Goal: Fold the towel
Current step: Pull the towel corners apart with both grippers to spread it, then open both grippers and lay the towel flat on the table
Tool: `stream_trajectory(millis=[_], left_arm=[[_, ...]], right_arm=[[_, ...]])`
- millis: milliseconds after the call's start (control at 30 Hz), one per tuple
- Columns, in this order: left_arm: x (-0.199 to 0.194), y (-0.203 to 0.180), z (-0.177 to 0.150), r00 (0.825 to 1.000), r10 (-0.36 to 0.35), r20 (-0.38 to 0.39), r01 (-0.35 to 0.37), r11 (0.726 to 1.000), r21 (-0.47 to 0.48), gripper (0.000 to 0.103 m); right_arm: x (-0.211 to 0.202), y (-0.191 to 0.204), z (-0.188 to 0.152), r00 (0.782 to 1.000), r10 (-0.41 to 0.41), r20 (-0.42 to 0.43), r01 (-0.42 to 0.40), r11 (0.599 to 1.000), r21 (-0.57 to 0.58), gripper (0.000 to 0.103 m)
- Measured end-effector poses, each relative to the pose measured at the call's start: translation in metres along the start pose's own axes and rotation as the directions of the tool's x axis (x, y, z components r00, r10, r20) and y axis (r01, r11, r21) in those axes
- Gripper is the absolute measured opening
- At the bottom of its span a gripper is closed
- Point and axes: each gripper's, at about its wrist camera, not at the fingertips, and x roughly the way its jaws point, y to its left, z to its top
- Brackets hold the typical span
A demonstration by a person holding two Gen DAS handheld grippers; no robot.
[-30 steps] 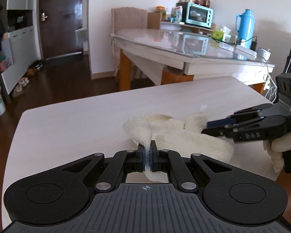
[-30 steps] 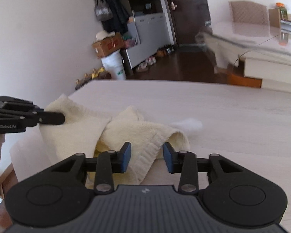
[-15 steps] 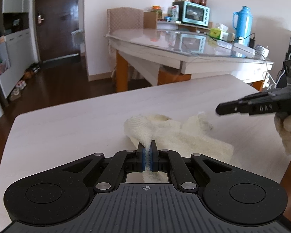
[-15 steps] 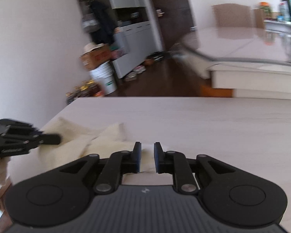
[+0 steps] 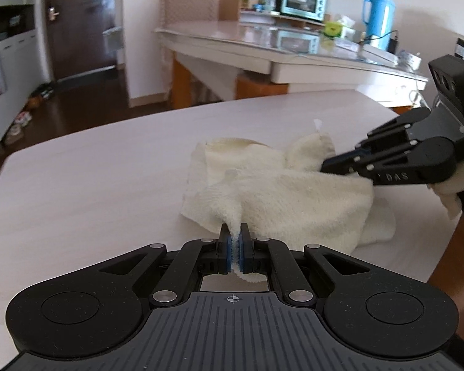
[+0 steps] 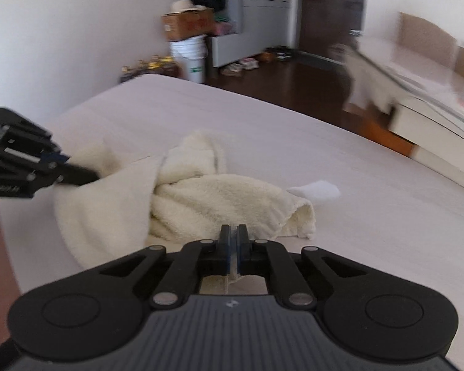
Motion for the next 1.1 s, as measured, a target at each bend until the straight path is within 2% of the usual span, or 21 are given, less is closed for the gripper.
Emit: stream_trajectory(millis=[100, 267, 367, 467, 533, 633, 733, 800, 867, 1000, 1100], left_arm=[[0.017, -0.011, 0.007, 1.000, -0.028, -0.008, 0.028, 0.999, 0.020, 0.004], [0.019, -0.024, 0.008, 0.998, -0.050, -0.037, 0.052, 0.997, 0.060, 0.005], [0.010, -0.024, 0.003, 0.998, -0.046, -0.053, 0.049, 0.997, 0.066, 0.007], [0.005, -0.022, 0.002, 0.997, -0.044, -0.060, 0.047, 0.997, 0.062, 0.014], [-0.002, -0.020, 0.005, 0.997, -0.053, -0.047, 0.055, 0.997, 0.056, 0.015], [-0.013, -0.012, 0.018, 0.999, -0.053, -0.004, 0.053, 0.998, 0.023, 0.023], [-0.013, -0.007, 0.033, 0.999, -0.046, 0.023, 0.046, 0.999, 0.021, 0.025], [-0.011, -0.004, 0.045, 0.998, -0.042, 0.043, 0.041, 0.999, 0.025, 0.025], [-0.009, -0.003, 0.055, 0.998, -0.039, 0.057, 0.037, 0.999, 0.039, 0.034], [0.007, -0.007, 0.072, 0.998, -0.032, 0.052, 0.028, 0.996, 0.086, 0.034], [0.027, -0.012, 0.078, 0.999, -0.032, 0.025, 0.029, 0.993, 0.115, 0.034]], right_arm=[[0.002, -0.022, -0.002, 0.995, -0.096, 0.003, 0.096, 0.995, 0.005, 0.003], [-0.001, -0.047, -0.007, 0.992, -0.123, -0.001, 0.123, 0.991, 0.056, 0.003], [-0.009, -0.043, -0.015, 0.993, -0.118, -0.006, 0.119, 0.990, 0.070, 0.003], [-0.017, -0.039, -0.016, 0.993, -0.115, -0.002, 0.114, 0.989, 0.097, 0.004], [-0.024, -0.038, -0.021, 0.995, -0.098, 0.018, 0.095, 0.988, 0.124, 0.005], [-0.042, -0.040, -0.025, 0.995, -0.068, 0.078, 0.054, 0.983, 0.174, 0.010], [-0.048, -0.042, -0.023, 0.994, -0.038, 0.098, 0.018, 0.981, 0.191, 0.011], [-0.048, -0.039, -0.023, 0.996, -0.031, 0.086, 0.015, 0.984, 0.179, 0.011], [-0.045, -0.035, -0.023, 0.998, -0.035, 0.060, 0.025, 0.987, 0.160, 0.014], [-0.036, -0.024, -0.024, 0.999, -0.051, 0.006, 0.050, 0.992, 0.112, 0.017], [-0.033, -0.022, -0.024, 0.999, -0.051, -0.003, 0.051, 0.993, 0.110, 0.017]])
